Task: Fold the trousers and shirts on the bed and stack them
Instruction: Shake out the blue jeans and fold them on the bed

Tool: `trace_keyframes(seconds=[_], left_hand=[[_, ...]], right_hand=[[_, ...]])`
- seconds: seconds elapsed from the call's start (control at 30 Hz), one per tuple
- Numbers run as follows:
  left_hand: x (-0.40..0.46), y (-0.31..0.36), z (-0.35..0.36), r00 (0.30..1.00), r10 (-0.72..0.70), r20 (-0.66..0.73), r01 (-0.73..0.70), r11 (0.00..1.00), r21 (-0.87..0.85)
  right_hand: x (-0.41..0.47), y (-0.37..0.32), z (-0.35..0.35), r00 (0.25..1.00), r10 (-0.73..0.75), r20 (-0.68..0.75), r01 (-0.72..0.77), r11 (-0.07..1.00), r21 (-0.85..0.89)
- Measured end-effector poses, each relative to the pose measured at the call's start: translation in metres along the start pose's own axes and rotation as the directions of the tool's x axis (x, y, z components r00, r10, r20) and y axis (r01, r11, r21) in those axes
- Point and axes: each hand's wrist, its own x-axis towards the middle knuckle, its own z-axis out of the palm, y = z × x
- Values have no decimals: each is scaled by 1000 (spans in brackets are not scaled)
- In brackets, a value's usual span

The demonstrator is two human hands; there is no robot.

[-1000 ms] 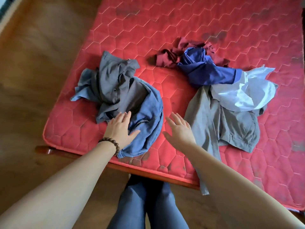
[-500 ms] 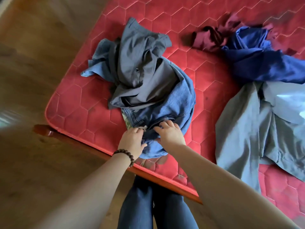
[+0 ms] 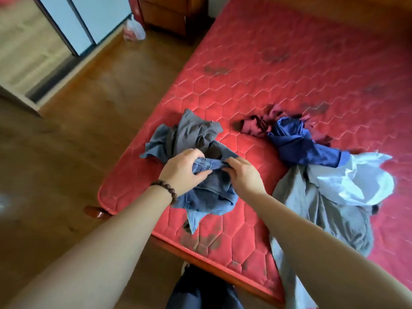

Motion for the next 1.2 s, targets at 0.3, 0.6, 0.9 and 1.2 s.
trace_keyframes(seconds=[0.3,0.6,0.9,1.2], left_hand=[[66,126,-135,982,162,-99,-167,985,-52],[114,224,-179,992,99,-73,-101,994,-29],[123,278,-191,993,-48,-111,21,972,-233],[107,307,-209,925,377,56,-345,891,-297]], right_hand=[[24,-95,-160,965,-46,-259,86,986,144],[-20,-133,-241,906,-265,-331,340,920,195],[-29,-141,-279,758,-247,-604,362,929,74],[-19,-145,-349,783,-208,-586,309,948,76]])
